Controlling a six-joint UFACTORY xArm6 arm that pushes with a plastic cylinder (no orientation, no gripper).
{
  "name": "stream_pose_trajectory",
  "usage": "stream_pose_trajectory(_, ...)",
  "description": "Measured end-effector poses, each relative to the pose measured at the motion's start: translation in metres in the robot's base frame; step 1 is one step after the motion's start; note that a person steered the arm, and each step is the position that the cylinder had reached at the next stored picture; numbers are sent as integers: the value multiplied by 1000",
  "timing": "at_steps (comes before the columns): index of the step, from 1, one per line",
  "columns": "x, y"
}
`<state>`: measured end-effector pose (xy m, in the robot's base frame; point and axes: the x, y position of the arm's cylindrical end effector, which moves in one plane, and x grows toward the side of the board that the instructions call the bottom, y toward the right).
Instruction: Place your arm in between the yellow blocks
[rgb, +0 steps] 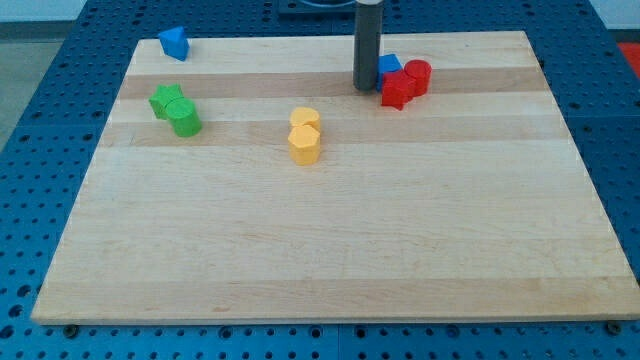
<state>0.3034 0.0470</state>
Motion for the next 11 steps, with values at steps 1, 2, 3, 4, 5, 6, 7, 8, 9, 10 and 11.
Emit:
stream_pose_trajectory(1,23,-13)
stream_pose_trajectory(2,82,-13)
stream_pose_trajectory(3,146,-14)
stream_pose_trajectory(4,167,-68)
stream_pose_trajectory(5,148,-103)
stream_pose_trajectory(6,139,-98)
stream_pose_trajectory(7,132,-81)
stream_pose_trajectory(8,106,-69)
stream_pose_trajectory(9,68,-69)
stream_pose_trajectory(10,53,-65)
stream_pose_trajectory(11,69,-66)
